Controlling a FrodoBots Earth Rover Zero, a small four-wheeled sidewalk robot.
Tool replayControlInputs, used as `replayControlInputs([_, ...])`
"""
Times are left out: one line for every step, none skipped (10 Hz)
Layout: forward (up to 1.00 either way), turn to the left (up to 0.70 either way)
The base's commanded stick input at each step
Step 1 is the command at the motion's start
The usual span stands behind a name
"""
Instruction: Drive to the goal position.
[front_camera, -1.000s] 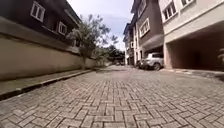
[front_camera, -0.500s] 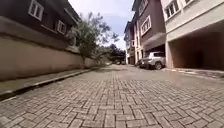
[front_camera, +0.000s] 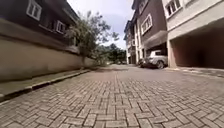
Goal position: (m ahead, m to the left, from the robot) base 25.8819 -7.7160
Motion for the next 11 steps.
replayControlInputs([0.50,0.00])
replayControlInputs([0.50,0.00])
replayControlInputs([0.50,0.00])
replayControlInputs([0.50,0.00])
replayControlInputs([0.50,-0.01])
replayControlInputs([0.50,-0.13])
replayControlInputs([0.50,-0.29])
replayControlInputs([0.50,-0.49])
replayControlInputs([0.50,-0.50])
replayControlInputs([0.50,-0.34])
replayControlInputs([0.50,-0.01])
